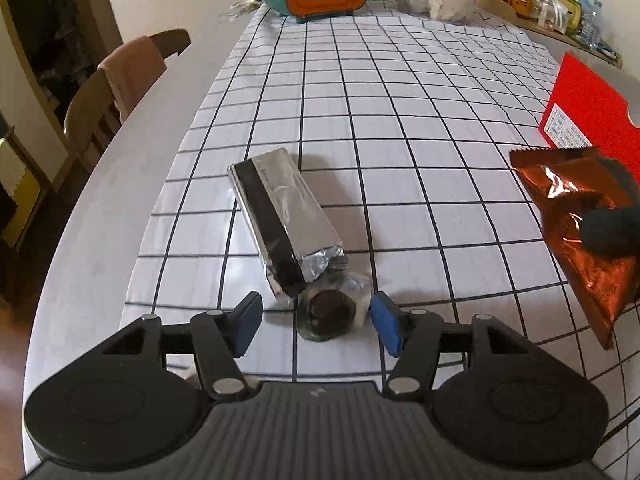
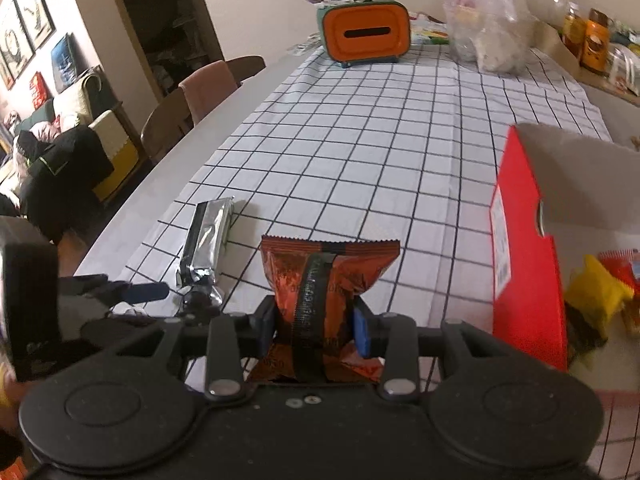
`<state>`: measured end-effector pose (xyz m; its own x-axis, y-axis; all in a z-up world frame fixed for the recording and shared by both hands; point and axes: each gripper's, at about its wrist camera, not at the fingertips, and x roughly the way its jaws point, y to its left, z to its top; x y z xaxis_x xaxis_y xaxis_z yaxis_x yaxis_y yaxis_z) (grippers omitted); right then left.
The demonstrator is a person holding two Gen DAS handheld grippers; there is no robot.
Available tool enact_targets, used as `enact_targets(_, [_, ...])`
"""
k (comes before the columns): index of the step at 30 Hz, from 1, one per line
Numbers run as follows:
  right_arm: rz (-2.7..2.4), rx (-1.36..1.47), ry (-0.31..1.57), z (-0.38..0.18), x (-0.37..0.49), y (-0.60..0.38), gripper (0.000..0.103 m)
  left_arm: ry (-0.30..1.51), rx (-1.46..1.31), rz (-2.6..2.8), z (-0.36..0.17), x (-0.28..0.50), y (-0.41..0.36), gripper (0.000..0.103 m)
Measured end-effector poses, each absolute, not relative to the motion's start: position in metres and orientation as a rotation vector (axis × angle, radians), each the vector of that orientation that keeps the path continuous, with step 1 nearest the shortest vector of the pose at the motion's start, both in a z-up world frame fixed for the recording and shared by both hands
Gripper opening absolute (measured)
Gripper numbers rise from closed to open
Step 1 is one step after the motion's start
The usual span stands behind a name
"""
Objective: Organize snacks
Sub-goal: 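Close the left tool on the dark round candy while right tool holds the chip bag, then carry the dark candy and chip bag with both tools over the red box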
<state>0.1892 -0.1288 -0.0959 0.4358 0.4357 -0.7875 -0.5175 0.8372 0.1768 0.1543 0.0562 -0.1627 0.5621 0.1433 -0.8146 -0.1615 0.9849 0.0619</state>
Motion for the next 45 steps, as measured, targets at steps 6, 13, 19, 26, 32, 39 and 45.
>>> enact_targets(6, [0.569,-0.072,0.949,-0.097,0.187,-0.133,0.037,0.968,-0.047,0.145,-0.163,0.157,0.058,0.049])
enact_targets(13, [0.556,-0.067,0.948,-0.097,0.186,-0.132,0.037,0.969,-0.033,0.128,-0.162,0.155,0.052,0.035])
enact_targets(19, [0.560,-0.070,0.946,-0.097,0.185,-0.134,0.037,0.980,-0.048,0.130,-0.160,0.146,0.051,0.034])
enact_targets(26, [0.563,-0.065,0.939,-0.094,0.184,-0.141,0.037,0.987,-0.062,0.149,-0.151,0.135,0.046,0.033])
enact_targets(32, [0.568,-0.063,0.917,-0.084,0.180,-0.155,0.037,0.999,-0.066,0.156,-0.139,0.131,0.034,0.033])
enact_targets(39, [0.561,-0.048,0.887,-0.067,0.182,-0.187,0.037,0.957,-0.066,0.146,-0.112,0.135,0.007,0.033])
enact_targets(45, [0.551,-0.025,0.853,-0.052,0.190,-0.223,0.037,0.915,-0.047,0.116,-0.087,0.148,-0.030,0.033])
